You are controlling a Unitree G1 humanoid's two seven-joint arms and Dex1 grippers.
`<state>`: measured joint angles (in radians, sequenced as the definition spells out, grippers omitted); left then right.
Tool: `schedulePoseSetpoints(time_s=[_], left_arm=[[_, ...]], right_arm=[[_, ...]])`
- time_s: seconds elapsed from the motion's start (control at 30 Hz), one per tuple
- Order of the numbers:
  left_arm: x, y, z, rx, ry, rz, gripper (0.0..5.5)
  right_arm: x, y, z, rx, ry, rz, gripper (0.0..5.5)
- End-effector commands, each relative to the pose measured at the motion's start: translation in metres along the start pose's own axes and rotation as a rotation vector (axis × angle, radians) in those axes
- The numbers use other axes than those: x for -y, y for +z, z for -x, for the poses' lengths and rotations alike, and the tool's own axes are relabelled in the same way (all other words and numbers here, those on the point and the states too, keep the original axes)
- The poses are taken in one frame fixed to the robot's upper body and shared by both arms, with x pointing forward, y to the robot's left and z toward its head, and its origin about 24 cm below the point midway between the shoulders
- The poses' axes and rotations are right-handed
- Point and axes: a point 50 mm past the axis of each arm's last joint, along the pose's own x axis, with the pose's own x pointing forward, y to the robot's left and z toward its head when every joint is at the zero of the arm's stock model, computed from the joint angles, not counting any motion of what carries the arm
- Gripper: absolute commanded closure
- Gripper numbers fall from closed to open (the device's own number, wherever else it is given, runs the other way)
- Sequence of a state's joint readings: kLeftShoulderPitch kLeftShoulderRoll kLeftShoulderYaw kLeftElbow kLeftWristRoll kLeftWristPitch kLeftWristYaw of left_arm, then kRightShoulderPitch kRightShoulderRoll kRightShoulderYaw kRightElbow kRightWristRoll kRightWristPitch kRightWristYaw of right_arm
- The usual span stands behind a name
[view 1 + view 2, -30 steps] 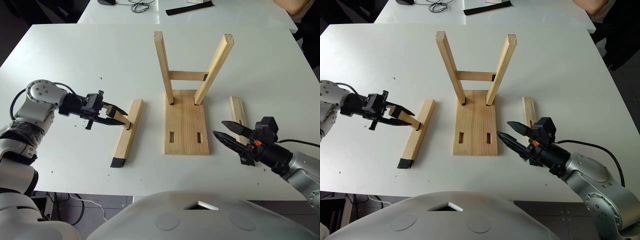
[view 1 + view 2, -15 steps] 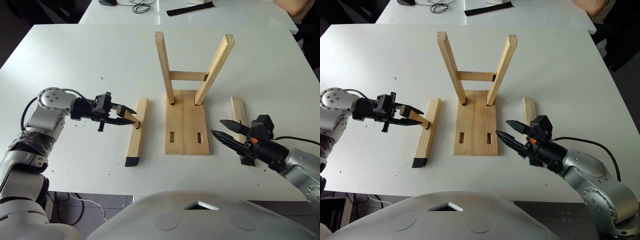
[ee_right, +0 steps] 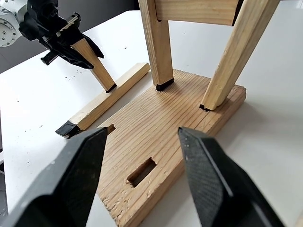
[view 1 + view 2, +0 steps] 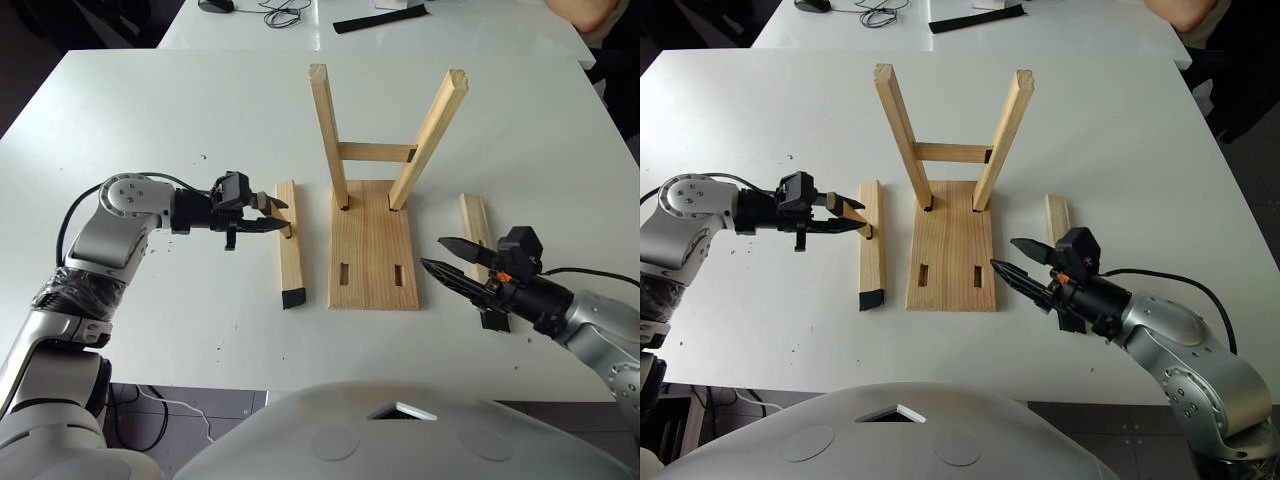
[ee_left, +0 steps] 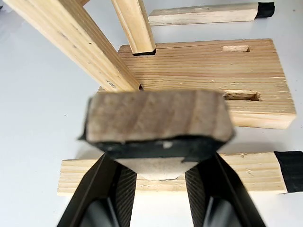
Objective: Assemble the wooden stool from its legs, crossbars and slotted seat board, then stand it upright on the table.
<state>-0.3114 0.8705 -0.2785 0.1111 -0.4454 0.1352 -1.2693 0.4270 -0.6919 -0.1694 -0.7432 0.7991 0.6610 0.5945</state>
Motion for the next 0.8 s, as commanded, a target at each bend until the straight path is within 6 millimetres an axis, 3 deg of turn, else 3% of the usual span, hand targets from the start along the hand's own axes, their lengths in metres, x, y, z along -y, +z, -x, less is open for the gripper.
schedulePoseSetpoints(time_s=[0.03, 0.23, 0.27, 0.4, 0.63, 0.8], left_arm=[[0.020, -0.026, -0.004, -0.082, -0.075, 0.172, 4.20], [0.018, -0.035, -0.009, -0.162, -0.021, 0.140, 4.20], [0.015, -0.040, -0.010, -0.204, 0.018, 0.113, 3.84], [0.013, -0.048, -0.017, -0.265, 0.035, 0.098, 3.26], [0.018, -0.063, -0.021, -0.179, 0.118, 0.140, 2.16], [0.020, -0.047, -0.002, -0.047, 0.146, 0.185, 2.04]], right_arm=[[0.004, 0.001, 0.000, -0.027, -0.002, 0.028, 2.78], [0.005, 0.000, -0.002, -0.037, 0.002, 0.038, 2.78], [0.005, 0.000, -0.002, -0.039, 0.002, 0.040, 2.78], [0.004, -0.002, -0.002, -0.042, 0.001, 0.040, 2.78], [0.003, -0.005, -0.004, -0.055, 0.011, 0.038, 2.78], [0.004, -0.005, -0.002, -0.059, 0.007, 0.043, 2.78]])
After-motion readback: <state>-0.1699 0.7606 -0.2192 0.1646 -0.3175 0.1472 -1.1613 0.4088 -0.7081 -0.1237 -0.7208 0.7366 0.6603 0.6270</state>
